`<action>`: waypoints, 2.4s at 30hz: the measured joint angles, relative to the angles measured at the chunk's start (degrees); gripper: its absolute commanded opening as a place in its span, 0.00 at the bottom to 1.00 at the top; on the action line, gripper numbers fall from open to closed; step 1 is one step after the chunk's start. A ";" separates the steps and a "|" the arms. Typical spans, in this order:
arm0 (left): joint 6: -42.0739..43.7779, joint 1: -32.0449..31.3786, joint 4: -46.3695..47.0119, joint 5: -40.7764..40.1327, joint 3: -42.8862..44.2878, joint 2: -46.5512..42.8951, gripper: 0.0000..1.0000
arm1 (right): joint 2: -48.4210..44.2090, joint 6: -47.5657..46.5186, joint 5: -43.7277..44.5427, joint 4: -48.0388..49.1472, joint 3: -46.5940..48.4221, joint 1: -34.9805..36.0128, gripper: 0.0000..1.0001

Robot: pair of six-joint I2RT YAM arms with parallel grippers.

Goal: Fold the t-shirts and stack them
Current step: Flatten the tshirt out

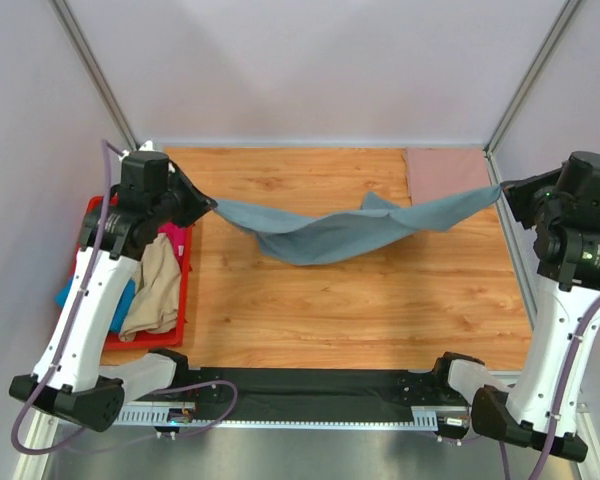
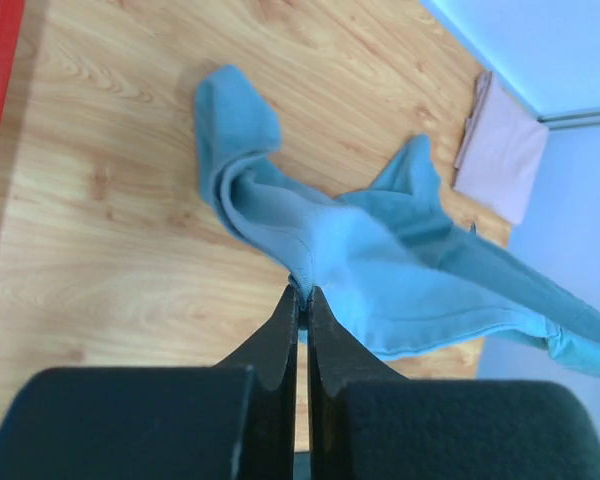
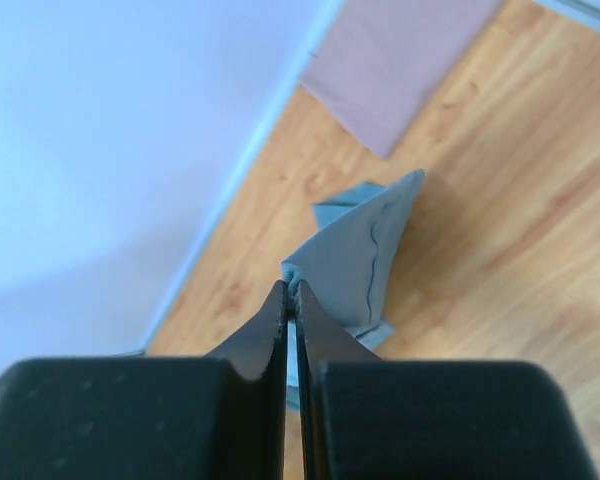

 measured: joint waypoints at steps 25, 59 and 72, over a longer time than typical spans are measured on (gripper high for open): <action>-8.98 -0.11 -23.45 2.58 29.73 -16.46 0.00 | -16.57 1.38 -9.90 -11.47 27.85 0.00 0.00; 1.33 -0.11 -15.47 -2.01 46.21 -1.60 0.00 | 5.53 0.39 -22.60 9.22 39.71 0.00 0.00; -2.34 -0.11 -20.15 0.83 49.44 -9.44 0.00 | -10.82 1.44 -13.35 7.13 40.85 1.73 0.00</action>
